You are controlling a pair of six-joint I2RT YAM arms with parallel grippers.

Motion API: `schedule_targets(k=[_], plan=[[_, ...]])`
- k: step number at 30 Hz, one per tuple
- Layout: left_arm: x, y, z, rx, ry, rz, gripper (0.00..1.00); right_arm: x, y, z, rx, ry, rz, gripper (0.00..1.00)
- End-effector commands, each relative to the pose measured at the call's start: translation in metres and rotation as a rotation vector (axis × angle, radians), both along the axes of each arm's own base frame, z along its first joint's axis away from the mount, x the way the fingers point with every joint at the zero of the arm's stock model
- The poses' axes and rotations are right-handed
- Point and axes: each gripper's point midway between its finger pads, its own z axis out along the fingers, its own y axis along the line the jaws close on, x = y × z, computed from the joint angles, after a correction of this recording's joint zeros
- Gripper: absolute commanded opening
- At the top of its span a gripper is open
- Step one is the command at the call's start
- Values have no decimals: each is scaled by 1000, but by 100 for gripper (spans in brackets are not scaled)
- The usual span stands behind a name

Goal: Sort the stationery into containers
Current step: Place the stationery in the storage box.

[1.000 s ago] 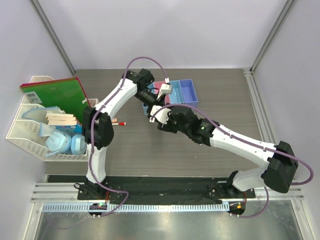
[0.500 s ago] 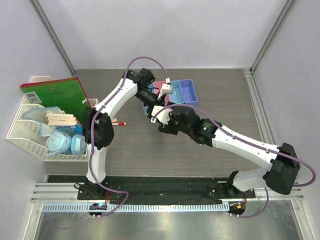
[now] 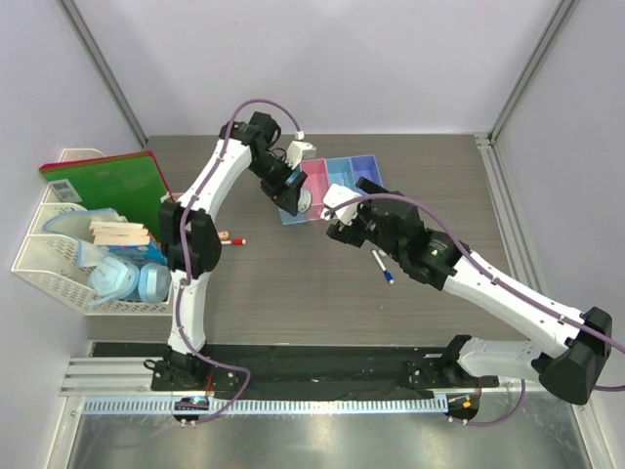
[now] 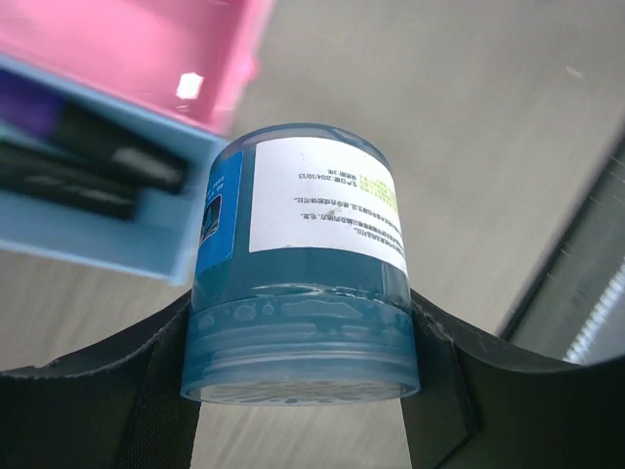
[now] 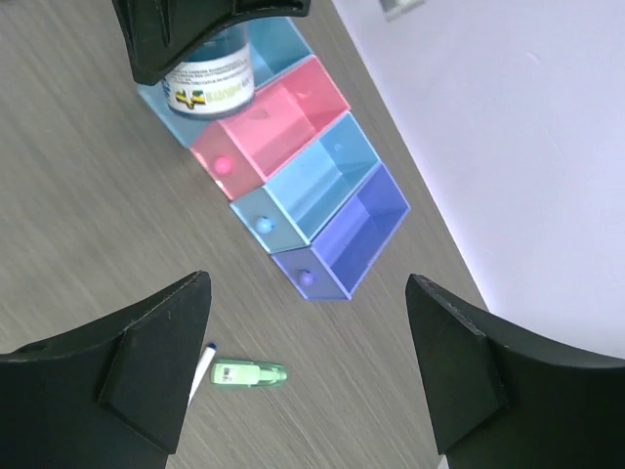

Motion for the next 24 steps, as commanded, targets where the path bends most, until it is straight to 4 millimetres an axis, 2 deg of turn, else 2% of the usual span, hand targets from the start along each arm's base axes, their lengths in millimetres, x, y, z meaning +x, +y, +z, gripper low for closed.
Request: schedule_targets(k=[1, 2, 5, 8, 10, 18, 20, 21, 24], plan=[[59, 7, 15, 120, -179, 205, 0, 10, -12, 18, 52, -68, -65, 85], [71, 6, 27, 113, -225, 239, 0, 11, -13, 16, 50, -70, -69, 85], [93, 4, 39, 107, -289, 324, 0, 14, -18, 9, 33, -71, -86, 85], [106, -5, 41, 121, -360, 361, 0, 15, -23, 5, 25, -72, -96, 85], [111, -7, 38, 154, -398, 357, 0, 16, -25, 4, 24, -74, -100, 85], [123, -39, 19, 174, -488, 318, 0, 17, -33, -9, 6, -66, -120, 85], [126, -44, 18, 186, -514, 301, 0, 16, -35, -10, 6, -68, -124, 85], [129, -44, 8, 203, -509, 294, 0, 16, -36, -11, 5, -66, -127, 85], [134, -42, -2, 256, -538, 274, 0, 15, -40, -12, 8, -65, -131, 85]])
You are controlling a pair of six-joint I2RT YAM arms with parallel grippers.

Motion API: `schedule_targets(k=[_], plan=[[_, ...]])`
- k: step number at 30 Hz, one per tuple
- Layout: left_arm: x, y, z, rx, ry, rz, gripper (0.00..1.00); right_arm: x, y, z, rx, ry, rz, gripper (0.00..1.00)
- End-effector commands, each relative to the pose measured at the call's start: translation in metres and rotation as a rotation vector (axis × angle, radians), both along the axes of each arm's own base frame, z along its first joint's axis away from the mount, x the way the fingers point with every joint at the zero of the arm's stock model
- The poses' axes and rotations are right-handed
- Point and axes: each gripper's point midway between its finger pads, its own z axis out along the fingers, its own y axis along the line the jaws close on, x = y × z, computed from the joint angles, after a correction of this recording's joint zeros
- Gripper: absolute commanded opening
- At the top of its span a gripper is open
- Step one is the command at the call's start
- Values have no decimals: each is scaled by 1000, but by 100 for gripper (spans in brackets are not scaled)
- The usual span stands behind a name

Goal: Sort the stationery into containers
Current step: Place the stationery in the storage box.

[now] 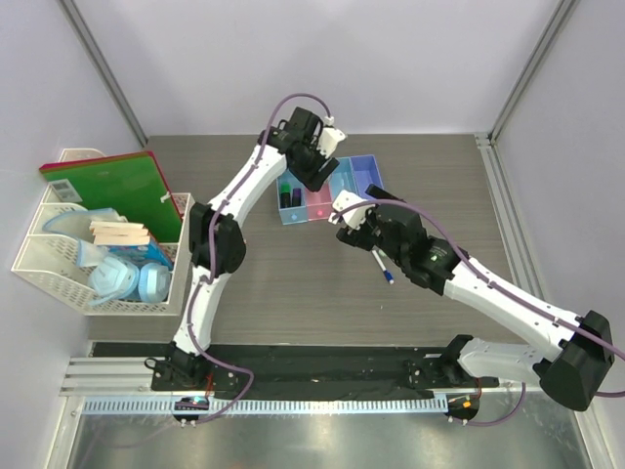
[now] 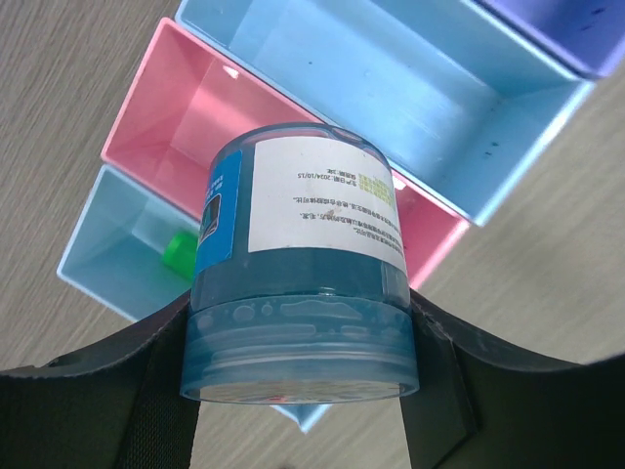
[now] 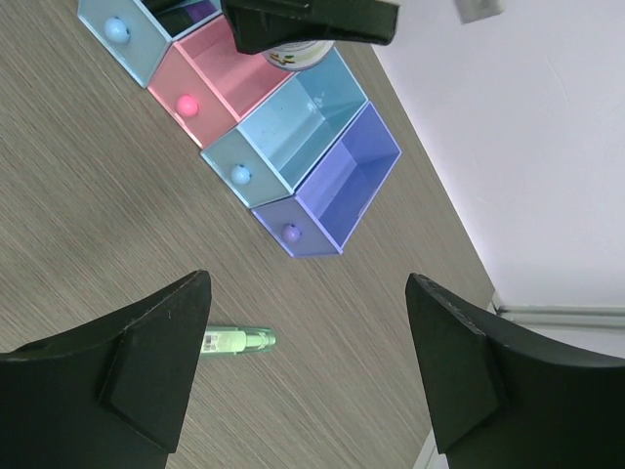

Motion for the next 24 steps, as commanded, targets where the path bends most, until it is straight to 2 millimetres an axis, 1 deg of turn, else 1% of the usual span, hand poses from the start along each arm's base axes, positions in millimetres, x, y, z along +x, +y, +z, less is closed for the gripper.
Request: schedule_targets(k=[1, 4, 7, 8, 10, 11, 13, 14, 15, 16, 17, 19, 20, 23, 24], plan=[[30, 3, -3, 60, -110, 10, 0, 1, -8, 21, 54, -66, -25, 85], [34, 6, -13, 91, -114, 18, 0, 0, -10, 18, 56, -62, -25, 85], [37, 8, -17, 99, -121, 30, 0, 0, -12, 14, 53, -53, -27, 85], [40, 6, -15, 92, -134, 33, 0, 1, -11, 13, 54, -51, -26, 85], [43, 12, -17, 116, -149, 59, 4, 0, -10, 11, 55, -46, -23, 85], [46, 12, -15, 114, -162, 66, 7, 0, -10, 10, 56, -44, -22, 85], [48, 14, -16, 124, -168, 79, 18, 0, -9, 8, 58, -40, -19, 85], [48, 14, -17, 125, -169, 80, 26, 0, -8, 8, 60, -38, -18, 85], [48, 15, -18, 128, -167, 83, 32, 0, -9, 8, 60, -37, -18, 85], [48, 14, -18, 129, -171, 85, 34, 0, -9, 8, 60, -37, -18, 85], [48, 15, -18, 131, -172, 86, 43, 1, -8, 8, 62, -35, -18, 85], [49, 15, -18, 132, -176, 91, 51, 0, -8, 7, 62, -33, -15, 85], [49, 16, -18, 133, -175, 91, 58, 0, -8, 7, 64, -34, -15, 85], [49, 15, -16, 130, -180, 92, 70, -1, -8, 7, 68, -32, -15, 85], [48, 15, -17, 131, -177, 93, 72, -1, -8, 7, 69, -34, -17, 85]])
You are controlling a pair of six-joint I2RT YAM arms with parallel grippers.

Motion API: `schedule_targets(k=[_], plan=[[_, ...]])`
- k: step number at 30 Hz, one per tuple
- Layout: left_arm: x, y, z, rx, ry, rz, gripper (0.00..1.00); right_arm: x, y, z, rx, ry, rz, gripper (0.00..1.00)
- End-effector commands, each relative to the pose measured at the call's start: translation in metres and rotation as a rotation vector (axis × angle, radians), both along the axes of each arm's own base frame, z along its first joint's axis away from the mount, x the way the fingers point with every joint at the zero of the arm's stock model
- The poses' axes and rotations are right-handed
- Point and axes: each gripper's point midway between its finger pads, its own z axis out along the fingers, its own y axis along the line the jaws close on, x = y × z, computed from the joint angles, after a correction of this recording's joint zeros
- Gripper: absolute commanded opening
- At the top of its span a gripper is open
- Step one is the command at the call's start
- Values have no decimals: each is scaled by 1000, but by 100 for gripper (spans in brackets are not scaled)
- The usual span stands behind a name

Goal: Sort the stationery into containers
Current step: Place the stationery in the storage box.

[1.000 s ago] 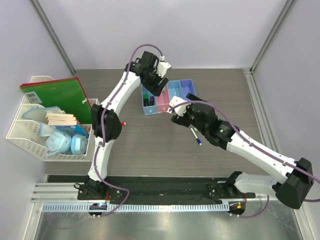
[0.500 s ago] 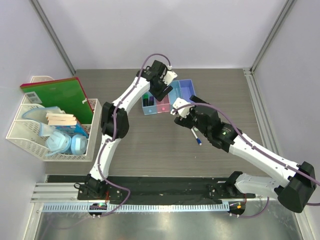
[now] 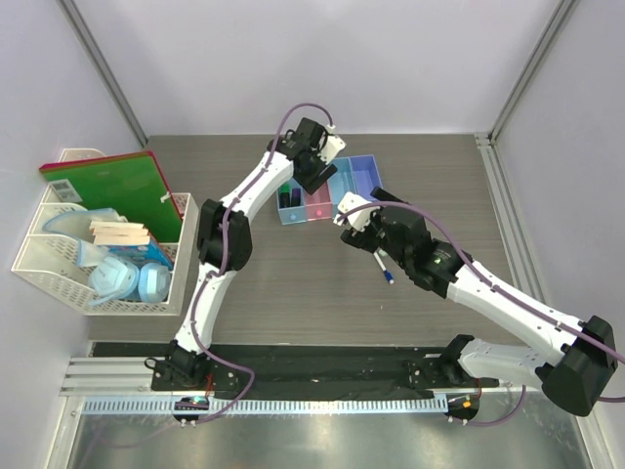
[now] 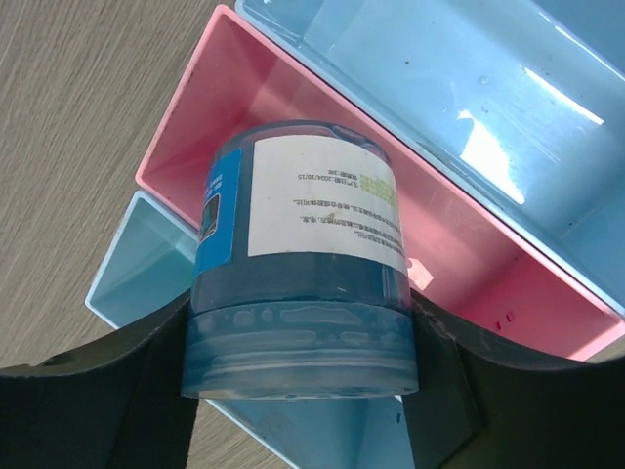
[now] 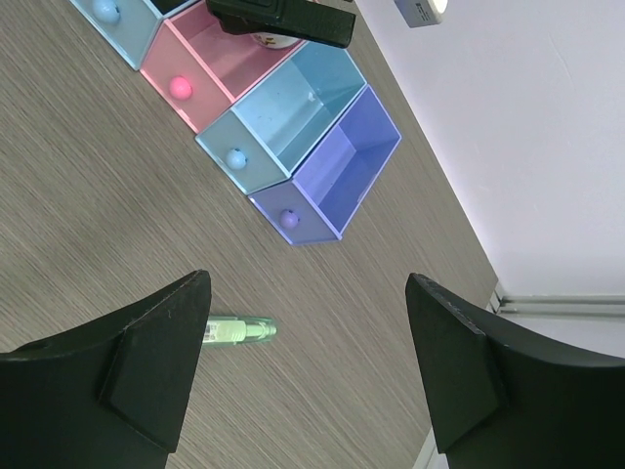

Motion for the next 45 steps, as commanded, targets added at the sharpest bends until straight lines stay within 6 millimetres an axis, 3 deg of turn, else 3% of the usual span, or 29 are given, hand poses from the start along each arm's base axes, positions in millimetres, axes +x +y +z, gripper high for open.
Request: schedule_targets(k=[1, 5, 9, 23, 38, 41, 42, 45], plan=[[11, 2, 33, -22, -92, 21, 75, 1, 2, 15, 65, -41, -2, 85], [10, 3, 32, -16, -92, 22, 87, 1, 2, 17, 68, -45, -3, 85], [9, 3, 34, -15, -95, 26, 91, 0, 2, 17, 74, -44, -2, 85], [24, 15, 50, 50, -230, 112, 92, 0, 3, 17, 86, -39, 2, 85], [44, 30, 84, 57, -431, 257, 91, -1, 5, 15, 88, -30, 9, 85], [39, 26, 87, 40, -417, 215, 92, -1, 5, 15, 88, -32, 6, 85], [32, 14, 83, 3, -378, 143, 92, -1, 4, 14, 86, -30, 6, 85], [13, 5, 75, -15, -297, 22, 94, -2, 5, 15, 92, -29, 10, 85]])
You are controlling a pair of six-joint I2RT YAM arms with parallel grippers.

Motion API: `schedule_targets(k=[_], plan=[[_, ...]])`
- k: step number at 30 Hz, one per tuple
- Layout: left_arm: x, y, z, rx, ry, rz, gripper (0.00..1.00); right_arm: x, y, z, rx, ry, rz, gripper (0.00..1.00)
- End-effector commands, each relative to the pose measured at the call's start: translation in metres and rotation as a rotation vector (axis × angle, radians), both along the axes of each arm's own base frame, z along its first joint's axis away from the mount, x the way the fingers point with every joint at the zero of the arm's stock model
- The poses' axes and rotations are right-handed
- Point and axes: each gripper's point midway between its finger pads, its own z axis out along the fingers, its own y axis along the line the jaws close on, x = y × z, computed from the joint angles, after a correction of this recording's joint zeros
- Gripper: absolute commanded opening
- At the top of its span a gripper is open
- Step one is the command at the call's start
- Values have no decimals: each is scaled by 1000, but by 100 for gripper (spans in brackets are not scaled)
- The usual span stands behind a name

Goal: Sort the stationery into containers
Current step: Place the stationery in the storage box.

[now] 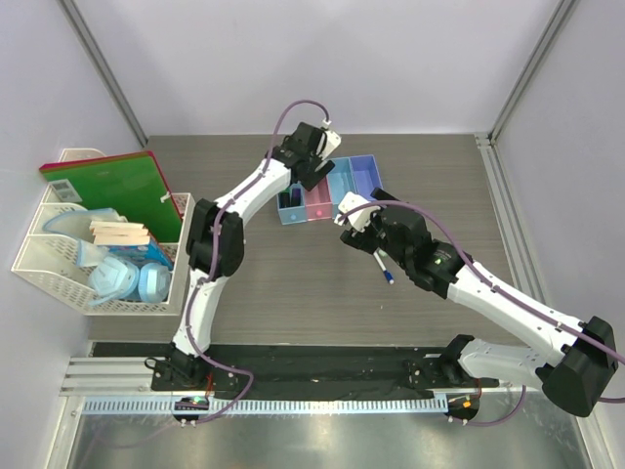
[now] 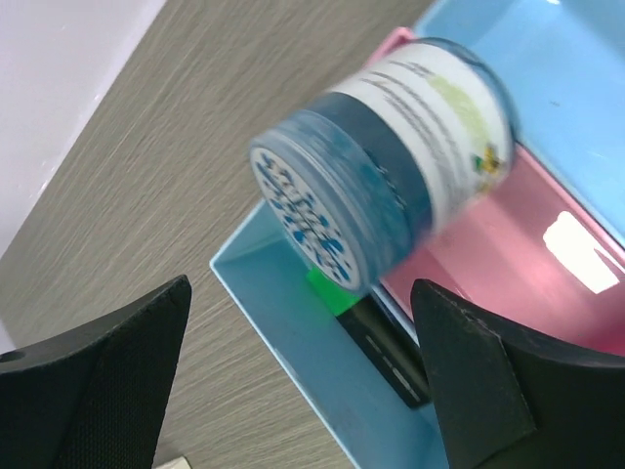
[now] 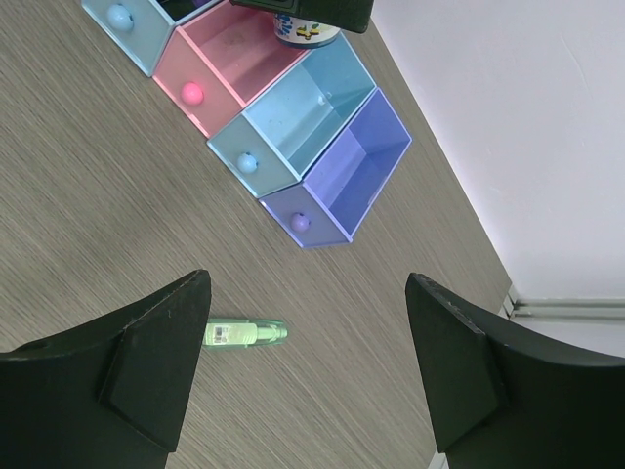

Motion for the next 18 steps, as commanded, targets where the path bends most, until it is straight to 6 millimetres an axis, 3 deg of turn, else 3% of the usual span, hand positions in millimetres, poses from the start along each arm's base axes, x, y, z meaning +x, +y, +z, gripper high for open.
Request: schedule_targets(k=[1, 4, 8, 9, 15, 18], plan=[[-21, -30, 48, -115, 6, -226, 94, 1, 2, 15, 62, -40, -1, 85], [-36, -42, 48, -160, 76, -345, 94, 1, 1, 13, 57, -38, -4, 85], [-39, -43, 59, -240, 137, -437, 95, 1, -1, 12, 48, -38, -9, 85], [-38, -42, 55, -247, 155, -447, 95, 1, -2, 12, 44, -37, -12, 85], [-10, -21, 85, -347, 105, -463, 97, 1, -6, 11, 32, -36, -20, 85], [-5, -13, 83, -382, 116, -495, 100, 2, -7, 11, 22, -38, -25, 85]])
